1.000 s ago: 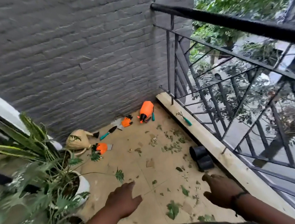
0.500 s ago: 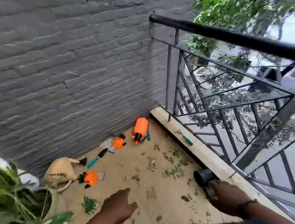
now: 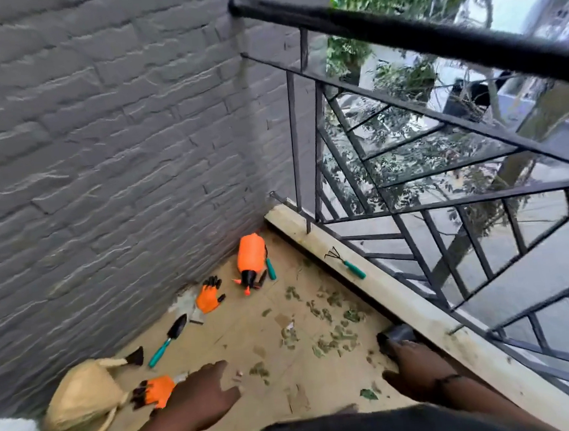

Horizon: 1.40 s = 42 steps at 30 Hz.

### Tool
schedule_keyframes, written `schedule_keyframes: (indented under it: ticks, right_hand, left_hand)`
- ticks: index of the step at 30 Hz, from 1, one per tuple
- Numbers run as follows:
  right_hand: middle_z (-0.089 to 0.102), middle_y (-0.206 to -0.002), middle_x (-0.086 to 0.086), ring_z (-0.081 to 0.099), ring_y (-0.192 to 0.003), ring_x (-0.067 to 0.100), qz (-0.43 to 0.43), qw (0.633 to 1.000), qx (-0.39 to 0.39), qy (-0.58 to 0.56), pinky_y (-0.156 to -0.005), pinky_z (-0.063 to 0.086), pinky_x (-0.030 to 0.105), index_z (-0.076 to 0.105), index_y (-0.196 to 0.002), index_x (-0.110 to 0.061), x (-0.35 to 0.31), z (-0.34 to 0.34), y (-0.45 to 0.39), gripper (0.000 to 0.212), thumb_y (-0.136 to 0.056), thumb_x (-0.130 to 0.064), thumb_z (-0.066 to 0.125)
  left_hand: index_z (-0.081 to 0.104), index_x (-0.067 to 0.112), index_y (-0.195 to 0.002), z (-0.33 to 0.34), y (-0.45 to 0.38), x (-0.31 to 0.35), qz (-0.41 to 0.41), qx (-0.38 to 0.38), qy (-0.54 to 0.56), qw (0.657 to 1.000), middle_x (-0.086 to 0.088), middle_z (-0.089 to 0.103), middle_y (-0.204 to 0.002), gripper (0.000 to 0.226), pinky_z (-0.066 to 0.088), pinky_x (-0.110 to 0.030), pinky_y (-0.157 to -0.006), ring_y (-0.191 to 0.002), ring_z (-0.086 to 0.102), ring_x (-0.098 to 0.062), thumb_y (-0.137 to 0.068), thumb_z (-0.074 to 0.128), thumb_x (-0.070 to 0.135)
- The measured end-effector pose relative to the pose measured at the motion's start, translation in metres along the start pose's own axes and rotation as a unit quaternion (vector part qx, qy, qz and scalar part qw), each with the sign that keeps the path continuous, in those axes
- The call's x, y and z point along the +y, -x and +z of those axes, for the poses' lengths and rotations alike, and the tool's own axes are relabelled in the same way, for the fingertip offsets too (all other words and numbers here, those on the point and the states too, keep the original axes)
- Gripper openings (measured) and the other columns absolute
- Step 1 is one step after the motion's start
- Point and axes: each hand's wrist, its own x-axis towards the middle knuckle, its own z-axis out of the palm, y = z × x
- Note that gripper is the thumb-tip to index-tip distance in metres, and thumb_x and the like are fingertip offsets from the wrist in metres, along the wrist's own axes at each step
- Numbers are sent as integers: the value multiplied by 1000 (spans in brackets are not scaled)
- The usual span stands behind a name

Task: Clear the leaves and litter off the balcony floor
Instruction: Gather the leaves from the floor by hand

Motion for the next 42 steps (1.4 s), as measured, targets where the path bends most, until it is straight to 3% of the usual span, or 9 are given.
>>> schedule_keyframes:
  ticks: [12, 16, 19, 26, 31, 35, 42]
  right_hand:
    - [52, -139, 3, 49, -127, 24, 29, 999, -16, -15, -99, 45, 34, 44, -138, -27, -23, -48, -114, 49, -93, -45, 51]
    - [50, -140, 4, 47, -128, 25, 105, 992, -13, -76, -96, 44, 34, 44, -138, -25, -22, -33, -116, 48, -94, -42, 52]
    - [50, -142, 3, 48, -128, 24, 191, 974, -17, -123, -96, 43, 33, 43, -139, -24, -24, -15, -100, 49, -95, -41, 53]
    - [53, -137, 3, 56, -117, 20, 371, 890, -35, -262, -87, 44, 28, 43, -139, -25, -104, 29, -50, 50, -94, -43, 55]
    - [51, -138, 3, 55, -119, 19, 371, 881, -62, -288, -89, 45, 28, 40, -140, -24, -162, 41, -57, 48, -97, -41, 52]
    - [52, -136, 2, 56, -116, 20, 362, 879, -57, -306, -90, 46, 30, 40, -140, -26, -168, 60, -63, 48, -97, -44, 51]
    - [50, -140, 2, 51, -124, 21, 323, 885, -100, -319, -97, 44, 31, 39, -141, -25, -126, 111, -61, 48, -98, -43, 49]
  left_hand:
    - [22, 27, -155, -78, -101, 5, 20, -71, -73, 995, 1, 27, -161, 75, 34, -31, -111, -141, 36, -19, -92, 44, 62]
    - [23, 26, -156, -98, -150, 12, 86, -116, -140, 980, 4, 37, -155, 80, 38, -30, -108, -137, 42, -17, -87, 46, 61]
    - [21, 26, -156, -112, -197, 13, 139, -109, -185, 967, 2, 29, -160, 79, 36, -30, -110, -142, 36, -18, -89, 42, 63]
    - [22, 25, -156, -169, -259, 10, 251, -108, -293, 916, -1, 29, -160, 72, 33, -34, -112, -143, 33, -23, -95, 44, 56]
    - [24, 23, -154, -178, -281, 7, 279, -125, -333, 892, -5, 33, -157, 72, 36, -40, -110, -141, 36, -27, -95, 45, 58]
    - [21, 24, -156, -161, -274, 5, 283, -140, -342, 885, -4, 30, -159, 72, 35, -38, -111, -141, 36, -26, -96, 44, 56]
    - [24, 22, -155, -122, -255, -1, 195, -148, -306, 920, -2, 28, -160, 69, 31, -32, -114, -145, 32, -21, -97, 46, 51]
